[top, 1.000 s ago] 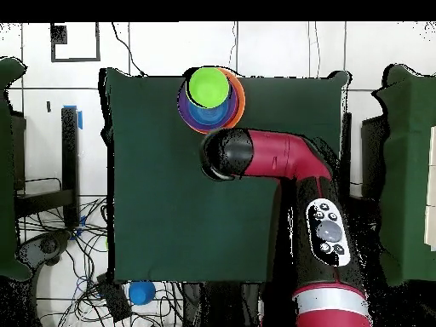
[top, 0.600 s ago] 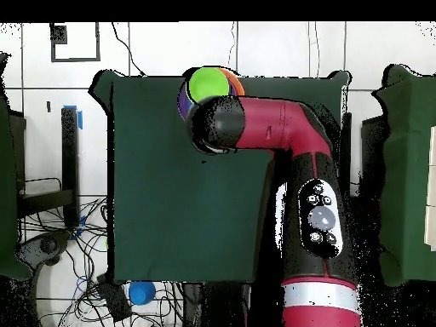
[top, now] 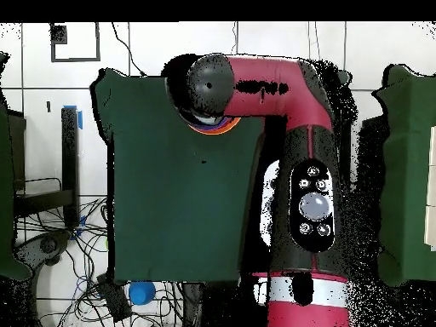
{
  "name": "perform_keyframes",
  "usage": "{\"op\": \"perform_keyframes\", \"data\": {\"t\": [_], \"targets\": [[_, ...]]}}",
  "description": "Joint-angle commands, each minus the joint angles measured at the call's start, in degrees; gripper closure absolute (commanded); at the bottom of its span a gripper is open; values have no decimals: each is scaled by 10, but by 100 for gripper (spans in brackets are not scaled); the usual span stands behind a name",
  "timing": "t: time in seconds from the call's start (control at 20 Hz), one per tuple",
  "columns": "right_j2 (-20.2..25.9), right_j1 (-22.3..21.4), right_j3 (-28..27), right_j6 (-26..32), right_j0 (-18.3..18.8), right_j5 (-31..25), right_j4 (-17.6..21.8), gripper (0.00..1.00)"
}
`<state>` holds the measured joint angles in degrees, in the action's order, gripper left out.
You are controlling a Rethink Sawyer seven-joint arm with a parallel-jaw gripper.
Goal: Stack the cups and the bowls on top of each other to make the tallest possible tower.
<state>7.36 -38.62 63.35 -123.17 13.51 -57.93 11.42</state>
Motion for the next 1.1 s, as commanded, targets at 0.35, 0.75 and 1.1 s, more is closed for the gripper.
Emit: {"op": "perform_keyframes", "data": {"t": [0.35,0.75,1.1], "targets": [[30,72,-125,25,-20,-120,18,100],[39,120,-193,54,-14,-112,27,100],[33,143,-239,58,-17,-131,25,100]]}}
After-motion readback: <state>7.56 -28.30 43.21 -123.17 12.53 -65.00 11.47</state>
